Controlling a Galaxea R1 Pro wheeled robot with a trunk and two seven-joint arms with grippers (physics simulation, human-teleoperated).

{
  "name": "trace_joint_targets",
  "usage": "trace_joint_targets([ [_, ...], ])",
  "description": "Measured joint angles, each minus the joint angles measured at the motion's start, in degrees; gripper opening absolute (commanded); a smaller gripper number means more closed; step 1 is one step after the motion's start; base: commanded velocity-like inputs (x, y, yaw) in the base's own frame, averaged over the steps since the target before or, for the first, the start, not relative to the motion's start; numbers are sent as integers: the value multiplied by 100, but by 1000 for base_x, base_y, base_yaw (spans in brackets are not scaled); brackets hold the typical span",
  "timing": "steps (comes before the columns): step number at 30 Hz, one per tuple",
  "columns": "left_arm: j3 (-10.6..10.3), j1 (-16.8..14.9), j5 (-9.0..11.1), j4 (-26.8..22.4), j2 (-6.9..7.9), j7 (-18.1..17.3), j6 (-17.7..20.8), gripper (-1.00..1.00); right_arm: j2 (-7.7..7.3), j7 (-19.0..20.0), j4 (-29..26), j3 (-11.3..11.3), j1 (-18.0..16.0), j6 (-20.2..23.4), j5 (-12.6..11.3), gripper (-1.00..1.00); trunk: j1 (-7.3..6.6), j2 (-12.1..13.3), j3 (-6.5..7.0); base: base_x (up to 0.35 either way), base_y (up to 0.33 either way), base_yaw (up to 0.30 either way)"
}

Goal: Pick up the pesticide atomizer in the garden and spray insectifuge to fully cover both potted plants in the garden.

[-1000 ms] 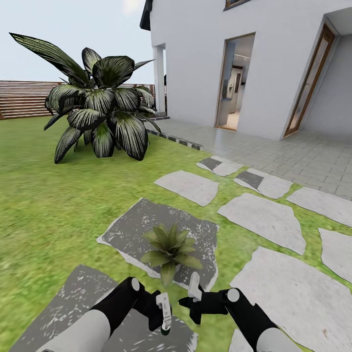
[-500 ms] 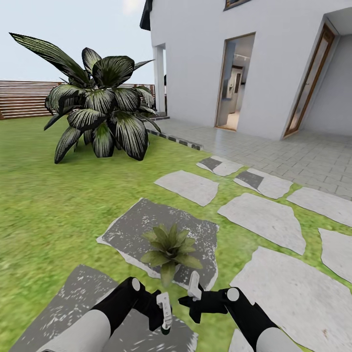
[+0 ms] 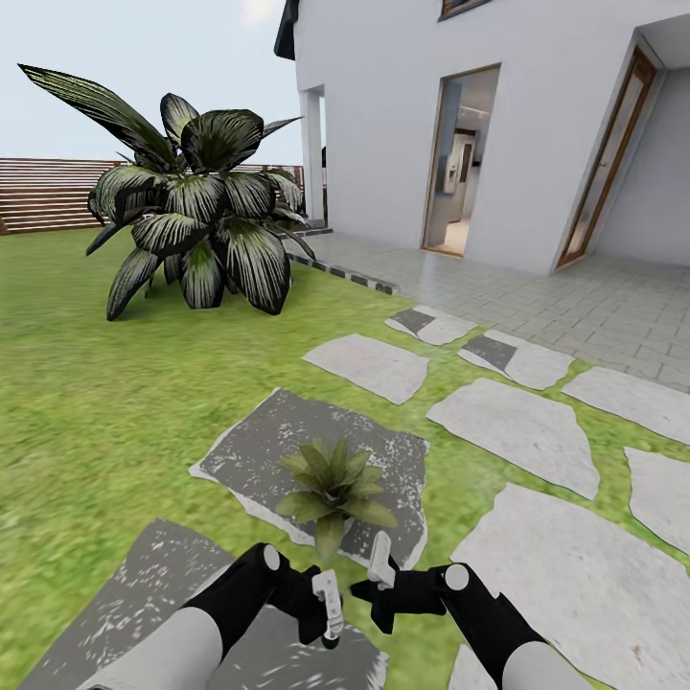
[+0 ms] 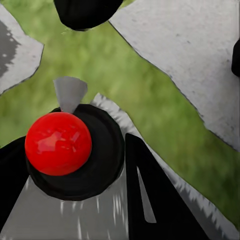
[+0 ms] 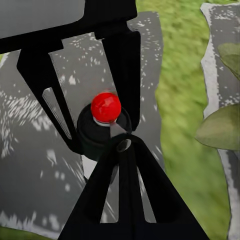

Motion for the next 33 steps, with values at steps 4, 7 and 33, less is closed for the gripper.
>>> trace_joint_targets([
  [4, -5, 0, -1, 0, -40, 0, 3, -100, 0, 0, -1, 0, 4, 1, 0, -100, 0, 0, 0, 0, 0, 0],
  [7, -5, 0, -2, 1, -48, 0, 4, -100, 0, 0, -3, 0, 4, -1, 0, -100, 0, 0, 0, 0, 0, 0],
  [33, 3, 0, 49, 0, -119, -5, -19, -100, 0, 0, 2, 0, 1, 3, 0, -100, 0, 0, 0, 0, 0, 0],
])
